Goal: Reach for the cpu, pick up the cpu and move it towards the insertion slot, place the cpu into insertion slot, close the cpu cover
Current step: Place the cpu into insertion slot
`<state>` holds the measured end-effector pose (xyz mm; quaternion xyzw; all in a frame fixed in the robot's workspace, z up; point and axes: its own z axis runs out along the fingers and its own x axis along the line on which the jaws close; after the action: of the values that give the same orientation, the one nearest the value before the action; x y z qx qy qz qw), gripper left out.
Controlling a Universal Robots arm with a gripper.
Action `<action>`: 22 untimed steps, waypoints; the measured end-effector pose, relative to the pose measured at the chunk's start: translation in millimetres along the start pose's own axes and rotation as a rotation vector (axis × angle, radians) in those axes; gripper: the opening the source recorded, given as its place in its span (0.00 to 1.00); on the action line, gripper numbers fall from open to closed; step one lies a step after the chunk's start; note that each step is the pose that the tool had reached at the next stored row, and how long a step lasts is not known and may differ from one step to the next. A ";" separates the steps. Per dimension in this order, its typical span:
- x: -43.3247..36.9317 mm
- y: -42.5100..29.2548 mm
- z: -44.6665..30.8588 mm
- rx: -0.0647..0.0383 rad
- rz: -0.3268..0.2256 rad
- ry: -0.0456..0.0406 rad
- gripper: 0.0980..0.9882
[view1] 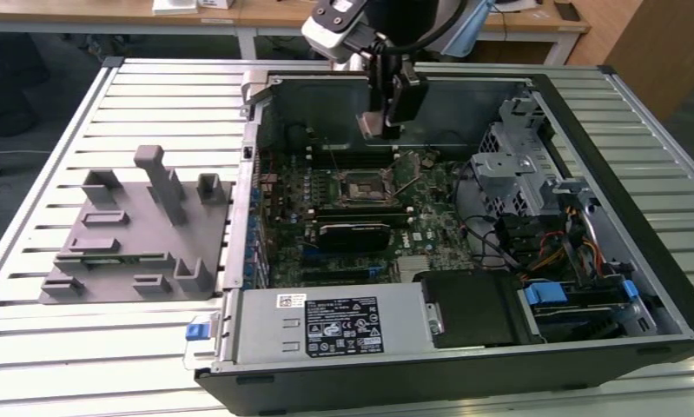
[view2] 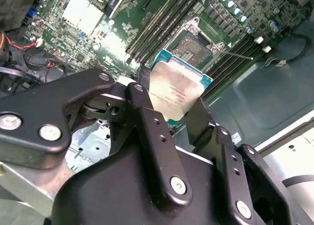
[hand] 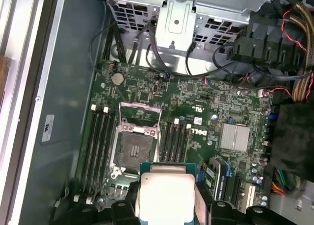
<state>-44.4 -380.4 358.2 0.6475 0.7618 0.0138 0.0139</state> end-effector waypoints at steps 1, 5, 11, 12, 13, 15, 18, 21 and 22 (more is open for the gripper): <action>1.2 0.2 0.9 0.000 0.003 0.0000 0.48; 6.1 0.8 5.2 0.000 0.016 -0.0006 0.48; 9.1 1.1 10.6 0.000 0.059 -0.0023 0.48; 10.0 1.2 11.2 0.000 0.061 -0.0026 0.48; 10.9 1.3 11.9 0.000 0.063 -0.0027 0.48; 12.7 1.7 13.9 0.000 0.065 -0.0027 0.48; 13.5 2.1 17.7 0.000 0.066 -0.0026 0.48; 13.7 2.2 22.6 0.000 0.067 -0.0028 0.48; 13.7 2.1 24.5 0.000 0.068 -0.0028 0.48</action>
<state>-43.6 -366.4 333.8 0.6730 0.7394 0.0133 0.0144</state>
